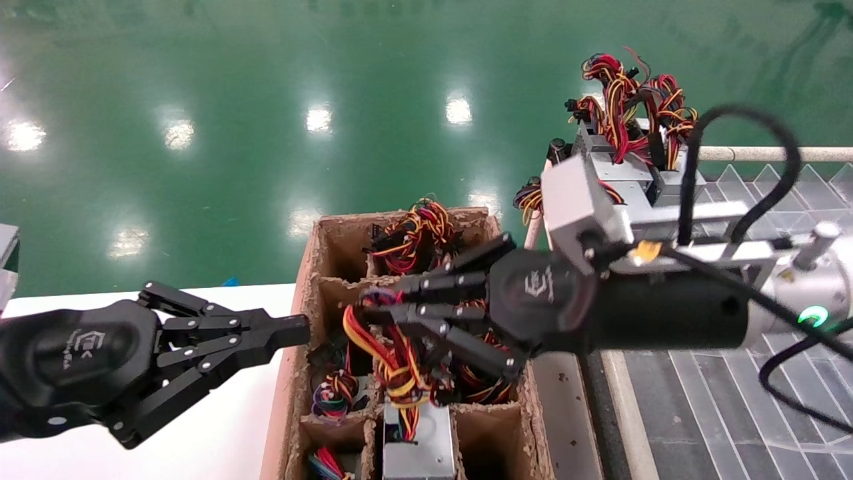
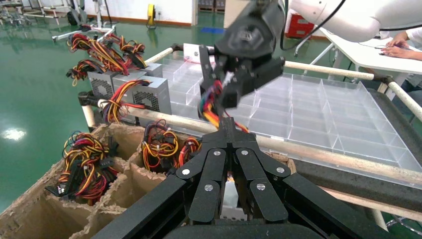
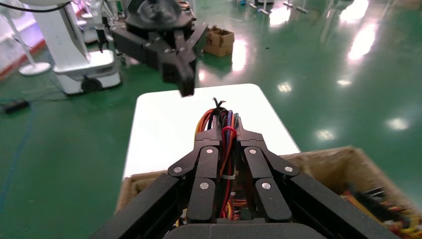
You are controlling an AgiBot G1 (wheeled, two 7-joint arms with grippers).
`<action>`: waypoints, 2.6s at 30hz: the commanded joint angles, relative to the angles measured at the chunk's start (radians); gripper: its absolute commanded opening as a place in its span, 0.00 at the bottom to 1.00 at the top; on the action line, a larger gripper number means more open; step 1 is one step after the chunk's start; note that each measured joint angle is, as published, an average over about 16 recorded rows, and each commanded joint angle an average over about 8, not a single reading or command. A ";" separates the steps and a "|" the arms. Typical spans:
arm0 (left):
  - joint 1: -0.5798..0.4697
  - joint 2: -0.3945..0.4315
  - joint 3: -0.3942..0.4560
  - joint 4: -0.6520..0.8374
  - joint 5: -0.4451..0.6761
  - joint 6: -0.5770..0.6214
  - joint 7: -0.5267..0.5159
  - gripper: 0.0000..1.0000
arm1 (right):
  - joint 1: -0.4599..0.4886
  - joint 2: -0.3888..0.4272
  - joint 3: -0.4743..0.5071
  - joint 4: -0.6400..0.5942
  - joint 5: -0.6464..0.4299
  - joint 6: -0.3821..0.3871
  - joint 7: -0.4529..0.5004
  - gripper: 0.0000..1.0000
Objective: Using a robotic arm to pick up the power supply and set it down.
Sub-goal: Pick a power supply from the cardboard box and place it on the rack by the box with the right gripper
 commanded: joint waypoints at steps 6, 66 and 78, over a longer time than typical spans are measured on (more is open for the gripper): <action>0.000 0.000 0.000 0.000 0.000 0.000 0.000 0.00 | 0.094 0.015 0.030 -0.006 0.000 -0.010 -0.013 0.00; 0.000 0.000 0.000 0.000 0.000 0.000 0.000 0.00 | 0.641 0.208 0.025 -0.616 -0.415 -0.020 -0.375 0.00; 0.000 0.000 0.000 0.000 0.000 0.000 0.000 0.00 | 0.712 0.229 0.003 -0.632 -0.479 -0.013 -0.413 0.00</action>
